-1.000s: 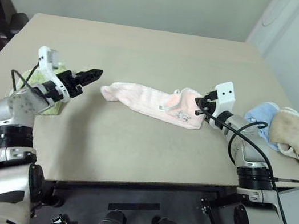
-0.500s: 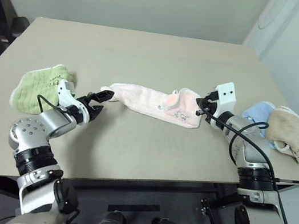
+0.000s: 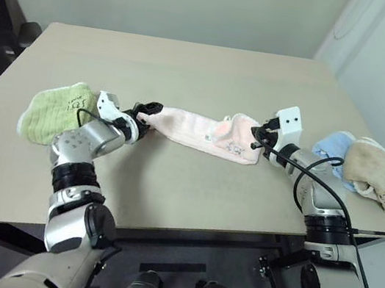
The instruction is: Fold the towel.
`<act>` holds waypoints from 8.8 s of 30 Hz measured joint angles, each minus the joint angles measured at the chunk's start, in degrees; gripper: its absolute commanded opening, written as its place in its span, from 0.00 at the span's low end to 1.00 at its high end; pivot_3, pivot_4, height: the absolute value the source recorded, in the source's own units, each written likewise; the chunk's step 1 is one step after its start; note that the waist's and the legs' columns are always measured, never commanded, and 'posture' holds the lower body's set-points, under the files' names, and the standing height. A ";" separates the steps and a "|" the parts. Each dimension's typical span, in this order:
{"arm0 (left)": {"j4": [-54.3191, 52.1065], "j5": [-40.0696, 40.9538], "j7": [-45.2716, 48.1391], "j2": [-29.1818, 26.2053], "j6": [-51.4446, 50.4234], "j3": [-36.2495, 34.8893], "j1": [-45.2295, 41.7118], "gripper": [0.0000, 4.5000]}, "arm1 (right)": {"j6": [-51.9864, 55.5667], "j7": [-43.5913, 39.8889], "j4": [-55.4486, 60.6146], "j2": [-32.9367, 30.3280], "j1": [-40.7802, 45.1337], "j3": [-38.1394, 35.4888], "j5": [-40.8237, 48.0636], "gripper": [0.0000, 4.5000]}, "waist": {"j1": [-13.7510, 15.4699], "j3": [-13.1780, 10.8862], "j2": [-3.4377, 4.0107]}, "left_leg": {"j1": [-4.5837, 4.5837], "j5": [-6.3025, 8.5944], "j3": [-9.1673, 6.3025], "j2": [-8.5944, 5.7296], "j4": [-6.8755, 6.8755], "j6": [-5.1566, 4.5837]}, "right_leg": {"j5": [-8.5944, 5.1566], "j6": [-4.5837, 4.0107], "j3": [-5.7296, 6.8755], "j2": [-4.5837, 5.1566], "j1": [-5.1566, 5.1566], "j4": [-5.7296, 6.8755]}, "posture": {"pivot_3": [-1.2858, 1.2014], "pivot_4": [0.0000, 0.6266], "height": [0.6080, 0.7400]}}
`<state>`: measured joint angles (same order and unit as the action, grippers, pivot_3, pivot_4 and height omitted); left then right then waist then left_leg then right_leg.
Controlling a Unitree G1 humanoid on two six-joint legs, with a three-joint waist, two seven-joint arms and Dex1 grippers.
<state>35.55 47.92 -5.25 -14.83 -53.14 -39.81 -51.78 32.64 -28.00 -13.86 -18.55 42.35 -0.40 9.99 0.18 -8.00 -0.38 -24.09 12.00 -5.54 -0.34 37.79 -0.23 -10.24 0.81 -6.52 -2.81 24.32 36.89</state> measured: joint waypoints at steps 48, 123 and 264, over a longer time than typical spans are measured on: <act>0.26 -31.58 44.23 4.86 23.91 47.97 -13.31 0.01 | 4.48 9.09 8.64 -0.17 -5.06 -12.89 5.71 0.00 | 0.38 -0.01 -0.02 | -0.33 -0.03 0.01 0.07 -0.67 -0.15 | 0.14 0.52 0.00 0.03 0.29 -0.70 | 0.52 0.24 1.00; 35.63 -55.98 39.74 9.01 47.38 49.71 -16.54 0.01 | -2.80 6.48 -17.51 3.53 3.59 1.19 -1.27 0.00 | 1.03 0.06 0.10 | -0.72 0.39 0.02 0.04 0.41 -0.79 | 0.76 0.95 0.02 0.09 0.14 -0.89 | 0.52 0.24 1.00; 37.46 -25.62 -1.19 -20.08 50.31 6.50 -27.85 0.01 | 19.00 14.64 8.66 1.57 -1.26 -17.99 19.73 1.00 | -0.05 -0.02 0.21 | -1.07 -0.36 0.07 -0.08 -0.20 -0.45 | 0.86 0.76 0.07 0.06 0.91 -0.84 | 0.52 0.24 1.00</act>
<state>73.02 22.30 -6.44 -34.91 -2.83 -33.31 -79.63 51.63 -13.36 -5.21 -16.98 41.09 -18.38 29.72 0.13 -8.01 -0.17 -25.16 11.64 -5.47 -0.42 37.60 -0.67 -9.38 1.57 -6.45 -2.75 25.23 36.05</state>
